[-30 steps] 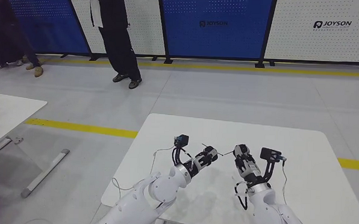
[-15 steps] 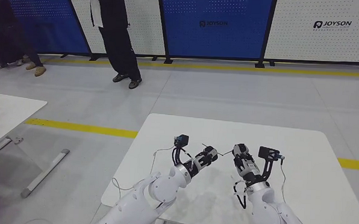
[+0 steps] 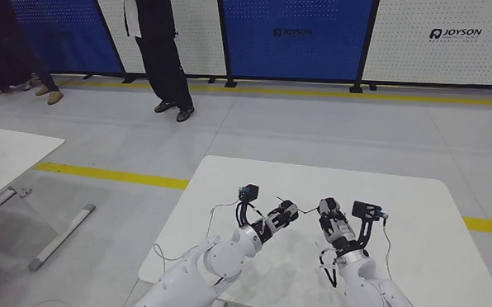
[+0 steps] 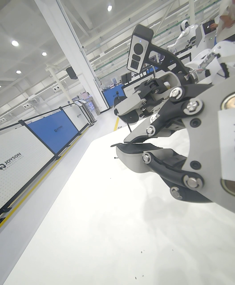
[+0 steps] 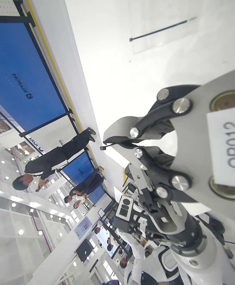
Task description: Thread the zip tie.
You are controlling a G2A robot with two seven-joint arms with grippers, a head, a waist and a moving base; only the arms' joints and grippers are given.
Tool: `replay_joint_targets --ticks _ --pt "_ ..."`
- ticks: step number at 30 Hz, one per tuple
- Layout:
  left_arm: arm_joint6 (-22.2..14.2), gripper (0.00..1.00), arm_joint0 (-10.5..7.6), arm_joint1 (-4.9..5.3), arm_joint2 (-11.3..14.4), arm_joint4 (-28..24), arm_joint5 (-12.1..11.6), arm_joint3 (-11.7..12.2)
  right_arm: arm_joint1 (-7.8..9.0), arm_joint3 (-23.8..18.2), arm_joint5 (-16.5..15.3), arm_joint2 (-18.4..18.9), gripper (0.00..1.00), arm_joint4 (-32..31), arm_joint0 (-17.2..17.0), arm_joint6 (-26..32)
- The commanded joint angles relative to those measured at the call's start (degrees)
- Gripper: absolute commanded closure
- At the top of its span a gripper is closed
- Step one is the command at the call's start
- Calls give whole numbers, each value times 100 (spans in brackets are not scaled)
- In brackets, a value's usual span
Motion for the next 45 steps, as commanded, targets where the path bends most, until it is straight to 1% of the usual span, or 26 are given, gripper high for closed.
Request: replay_joint_targets --ticks 1,7,19,24,27,30,40,42,43,44,45 --pt "0 100 0 0 0 0 0 0 -9 7 -1 -3 100 6 10 44" --pt "0 100 0 0 0 0 0 0 -34 11 -115 45 100 176 6 118" --pt "0 100 0 0 0 0 0 0 -34 11 -115 45 100 176 6 118" --pt "59 100 49 -27 -15 -148 -172 -9 -98 129 -53 22 100 534 -22 -61" --pt "80 100 68 -42 -30 -209 -226 -6 -145 235 -28 -53 100 667 28 -135" --pt "100 100 82 -51 -47 -203 -249 -6 -171 285 -52 -105 100 741 66 -53" --pt "97 100 83 -53 -50 -201 -250 -5 -171 285 -52 -105 100 741 66 -53" --pt "99 100 88 -54 -48 -202 -251 -5 -174 273 19 -74 100 684 33 -163" --pt "130 100 93 -55 -43 -127 -212 -1 -178 251 44 -57 100 676 10 -226" --pt "231 100 90 -57 -18 96 -141 -9 -184 229 108 -17 100 678 -27 -341" --pt "258 100 104 -64 12 148 -116 -21 -187 212 153 -1 100 648 -53 -404"
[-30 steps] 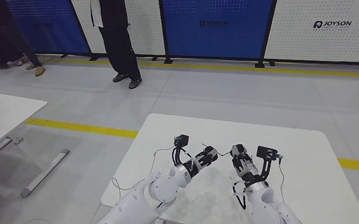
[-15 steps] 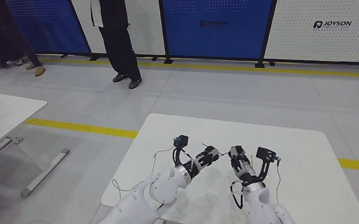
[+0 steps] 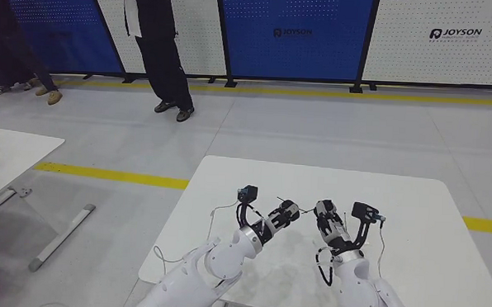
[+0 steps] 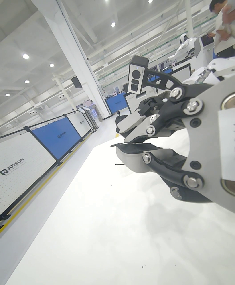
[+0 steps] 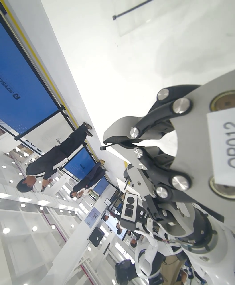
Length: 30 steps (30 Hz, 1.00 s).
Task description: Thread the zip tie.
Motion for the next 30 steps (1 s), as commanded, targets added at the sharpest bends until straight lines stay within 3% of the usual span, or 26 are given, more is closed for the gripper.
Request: replay_joint_targets --ticks 1,21,30 --pt "67 100 12 -12 42 151 66 -11 -6 -33 86 44 100 -24 -52 -125" --pt "165 100 0 -38 97 324 144 14 -32 -231 44 192 100 -52 -251 -79" --pt "165 100 0 -38 97 324 144 14 -87 -157 126 99 100 -174 -125 63"
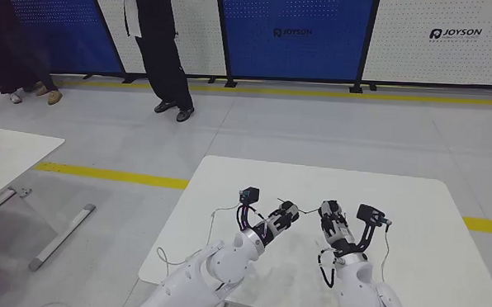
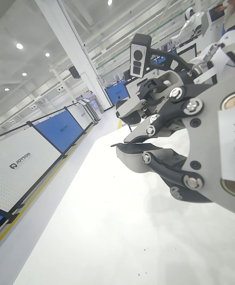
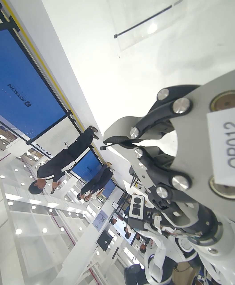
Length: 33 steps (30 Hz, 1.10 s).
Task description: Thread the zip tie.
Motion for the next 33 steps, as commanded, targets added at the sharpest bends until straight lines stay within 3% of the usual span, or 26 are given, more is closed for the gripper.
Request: replay_joint_targets --ticks 1,6,33 --pt "0 100 0 0 0 0 0 0 -13 35 19 -19 100 -15 33 2" --pt "0 100 0 0 0 0 0 0 -45 104 118 -55 100 -106 89 29" --pt "0 100 0 0 0 0 0 0 -111 -38 28 108 100 -219 -74 90"
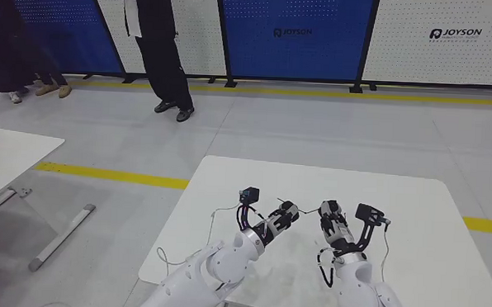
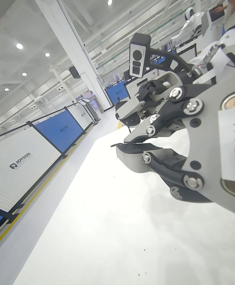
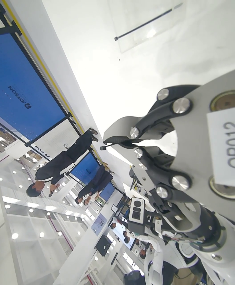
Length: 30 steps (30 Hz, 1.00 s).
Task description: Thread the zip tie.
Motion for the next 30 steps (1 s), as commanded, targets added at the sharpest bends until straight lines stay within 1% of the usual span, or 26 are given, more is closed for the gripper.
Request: replay_joint_targets --ticks 1,9,13,24,30 --pt "0 100 0 0 0 0 0 0 -6 1 -2 1 100 -10 -2 2" --pt "0 100 0 0 0 0 0 0 -24 -47 -22 52 100 -31 -71 -46" --pt "0 100 0 0 0 0 0 0 -34 -81 18 33 100 -117 -94 -30" --pt "0 100 0 0 0 0 0 0 -89 23 114 -19 100 -161 6 17" --pt "0 100 0 0 0 0 0 0 -108 24 97 -1 100 -136 -3 19"
